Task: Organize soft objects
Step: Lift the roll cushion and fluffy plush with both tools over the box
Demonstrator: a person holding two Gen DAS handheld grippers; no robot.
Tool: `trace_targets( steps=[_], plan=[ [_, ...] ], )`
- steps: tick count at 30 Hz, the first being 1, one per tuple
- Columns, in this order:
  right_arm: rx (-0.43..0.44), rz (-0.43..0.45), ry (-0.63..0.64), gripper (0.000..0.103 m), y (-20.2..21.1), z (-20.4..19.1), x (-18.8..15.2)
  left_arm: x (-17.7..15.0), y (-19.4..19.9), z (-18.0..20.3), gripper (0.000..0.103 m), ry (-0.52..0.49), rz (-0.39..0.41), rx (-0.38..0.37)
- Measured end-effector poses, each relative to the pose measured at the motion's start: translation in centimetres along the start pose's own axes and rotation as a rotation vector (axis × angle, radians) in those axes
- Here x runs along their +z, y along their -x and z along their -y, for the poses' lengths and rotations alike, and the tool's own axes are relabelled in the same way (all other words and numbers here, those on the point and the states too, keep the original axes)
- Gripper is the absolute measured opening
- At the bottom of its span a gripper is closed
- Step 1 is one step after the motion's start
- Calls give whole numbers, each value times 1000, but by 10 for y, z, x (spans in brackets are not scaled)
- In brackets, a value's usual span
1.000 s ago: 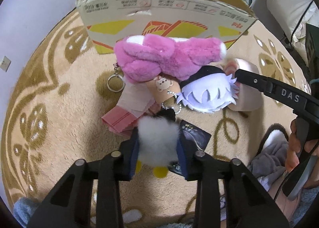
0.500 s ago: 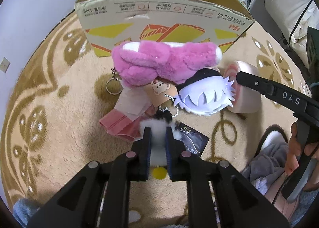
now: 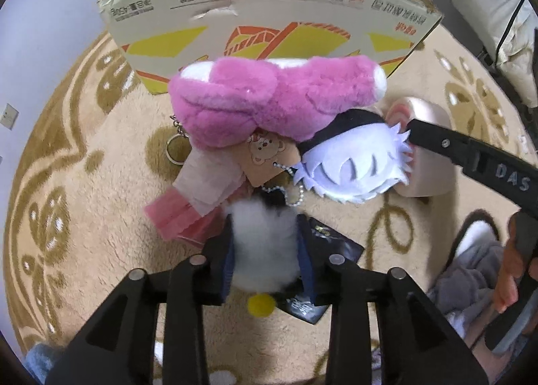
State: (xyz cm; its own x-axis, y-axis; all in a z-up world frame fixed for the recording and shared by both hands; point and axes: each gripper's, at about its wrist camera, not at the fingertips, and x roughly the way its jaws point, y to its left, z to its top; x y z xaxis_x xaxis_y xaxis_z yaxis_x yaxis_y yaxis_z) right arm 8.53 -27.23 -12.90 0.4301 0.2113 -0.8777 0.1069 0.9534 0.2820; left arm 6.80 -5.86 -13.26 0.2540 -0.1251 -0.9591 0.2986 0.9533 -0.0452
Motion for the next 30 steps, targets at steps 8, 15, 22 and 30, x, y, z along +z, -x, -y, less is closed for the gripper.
trace_targets(
  steps=[8, 15, 22, 30],
  plan=[
    [-10, 9, -1, 45, 0, 1, -2, 4, -12, -8, 32, 52, -36, 8],
    [-5, 29, 1, 37, 4, 2, -2, 5, -2, 0, 30, 26, 3, 22],
    [28, 99, -17, 34, 23, 2, -3, -2, 39, -6, 29, 58, 166, 65],
    [60, 161, -19, 34, 41, -1, -6, -9, 85, -16, 29, 103, 359, 44]
  ],
)
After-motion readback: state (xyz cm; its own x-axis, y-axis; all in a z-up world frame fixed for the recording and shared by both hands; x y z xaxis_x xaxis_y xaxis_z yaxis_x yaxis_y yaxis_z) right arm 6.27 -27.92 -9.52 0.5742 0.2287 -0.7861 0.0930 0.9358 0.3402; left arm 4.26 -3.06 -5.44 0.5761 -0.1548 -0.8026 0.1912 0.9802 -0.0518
